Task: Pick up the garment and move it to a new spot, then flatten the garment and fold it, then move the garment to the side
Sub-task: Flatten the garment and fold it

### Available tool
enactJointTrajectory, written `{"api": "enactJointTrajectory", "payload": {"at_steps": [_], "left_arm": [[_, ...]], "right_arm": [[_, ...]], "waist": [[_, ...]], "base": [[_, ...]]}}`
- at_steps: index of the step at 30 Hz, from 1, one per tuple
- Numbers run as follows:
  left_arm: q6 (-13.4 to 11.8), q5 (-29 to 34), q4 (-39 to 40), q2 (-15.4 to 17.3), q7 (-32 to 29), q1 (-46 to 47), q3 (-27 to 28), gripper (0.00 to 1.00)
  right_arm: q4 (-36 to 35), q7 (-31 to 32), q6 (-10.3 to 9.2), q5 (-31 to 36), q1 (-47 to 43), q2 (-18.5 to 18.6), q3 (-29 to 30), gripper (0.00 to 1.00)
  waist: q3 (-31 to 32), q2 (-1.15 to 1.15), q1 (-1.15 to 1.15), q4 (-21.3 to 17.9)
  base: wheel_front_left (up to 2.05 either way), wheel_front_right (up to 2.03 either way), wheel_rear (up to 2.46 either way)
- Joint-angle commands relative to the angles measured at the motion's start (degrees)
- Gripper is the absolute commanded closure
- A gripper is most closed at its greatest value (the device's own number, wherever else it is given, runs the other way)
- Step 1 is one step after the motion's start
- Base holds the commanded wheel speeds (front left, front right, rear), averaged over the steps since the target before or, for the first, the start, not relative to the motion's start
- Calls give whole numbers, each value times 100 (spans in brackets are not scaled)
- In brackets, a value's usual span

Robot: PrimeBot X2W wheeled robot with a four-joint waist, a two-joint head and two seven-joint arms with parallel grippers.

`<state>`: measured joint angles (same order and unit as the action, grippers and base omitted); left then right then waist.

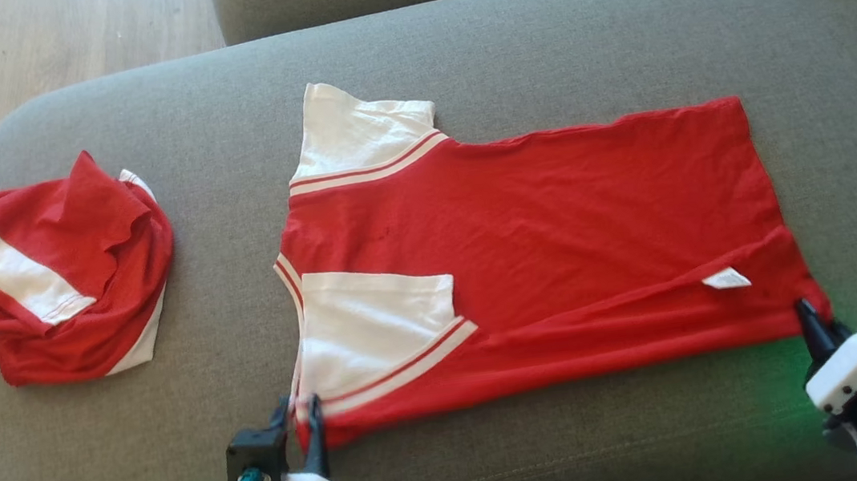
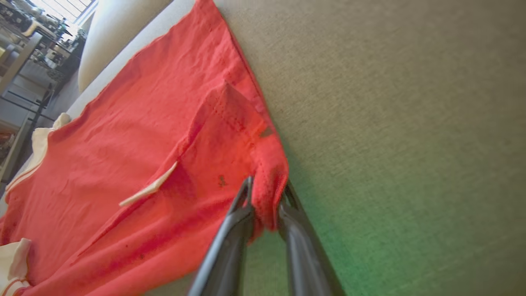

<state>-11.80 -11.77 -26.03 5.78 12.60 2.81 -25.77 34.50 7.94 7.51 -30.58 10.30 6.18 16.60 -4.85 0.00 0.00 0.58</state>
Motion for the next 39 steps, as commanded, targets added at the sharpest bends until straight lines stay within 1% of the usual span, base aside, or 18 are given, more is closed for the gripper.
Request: {"api": "enactJointTrajectory", "payload": {"at_steps": [1,2,5,6,7,8,10,13,16,19,22,24,27,30,31,32,34,39], "left_arm": [[-51,-52,181,110,-17,163,194,2],[-58,-74,209,106,-32,168,205,0],[-42,-127,312,133,-73,203,230,0],[-42,-127,312,133,-73,203,230,0],[-57,-131,425,200,-60,259,278,0],[-57,-131,425,200,-60,259,278,0],[-84,-150,586,253,-19,340,358,0],[-147,-177,845,305,92,520,525,0],[-187,-156,1045,299,171,733,625,0],[-68,-26,960,353,196,1056,532,0],[26,125,668,434,116,1533,442,0],[79,220,419,501,-57,1908,400,0],[212,283,-37,623,-477,2474,368,0],[279,356,-401,813,-786,3062,412,0],[361,391,-587,958,-901,3456,446,0],[417,424,-677,1050,-955,3645,446,0],[589,371,-841,1176,-1043,4005,498,0],[1193,159,-1338,1487,-1496,4783,568,0]], "right_arm": [[-311,48,-2,143,54,40,42,0],[-431,89,-2,247,45,-17,149,0],[-848,193,-2,519,26,-163,316,0],[-848,193,-2,519,26,-163,316,0],[-1159,222,-2,649,-6,-228,295,0],[-1159,222,-2,649,-6,-228,295,0],[-1533,141,-2,752,-45,-261,128,0],[-2084,-166,-2,847,-97,-280,-181,0],[-2467,-467,-2,923,-142,-280,-463,0],[-2723,-748,-2,1246,-203,-170,-786,0],[-2869,-943,-2,1400,-159,-176,-1038,0],[-2954,-1069,-2,1490,-72,-184,-1179,0],[-3051,-1216,-2,1568,110,-202,-1444,0],[-3106,-1324,-2,1621,321,-222,-1746,0],[-3100,-1410,-2,1634,469,-240,-1887,0],[-3089,-1452,-2,1635,540,-250,-1952,0],[-3055,-1539,-2,1622,674,-271,-2052,0],[-2851,-1714,-2,1640,990,-306,-2271,0]], "waist": [[-4,0,0,-9],[-7,0,0,-15],[-40,0,0,-33],[-40,0,0,-33],[-62,0,0,-39],[-62,0,0,-39],[-88,0,0,-52],[-140,0,0,-104],[-211,0,0,-186],[-302,0,0,-281],[-481,0,0,-430],[-649,0,0,-554],[-939,0,0,-761],[-1284,0,0,-992],[-1493,0,0,-1125],[-1588,0,0,-1191],[-1737,0,0,-1295],[-1979,0,0,-1537]], "base": [[0,0,0],[0,0,0],[0,0,0],[0,0,0],[0,0,0],[0,0,0],[0,0,0],[0,0,0],[0,0,0],[0,0,0],[0,0,0],[0,0,0],[0,0,0],[0,0,0],[0,0,0],[0,0,0],[0,0,0],[0,0,0]]}}
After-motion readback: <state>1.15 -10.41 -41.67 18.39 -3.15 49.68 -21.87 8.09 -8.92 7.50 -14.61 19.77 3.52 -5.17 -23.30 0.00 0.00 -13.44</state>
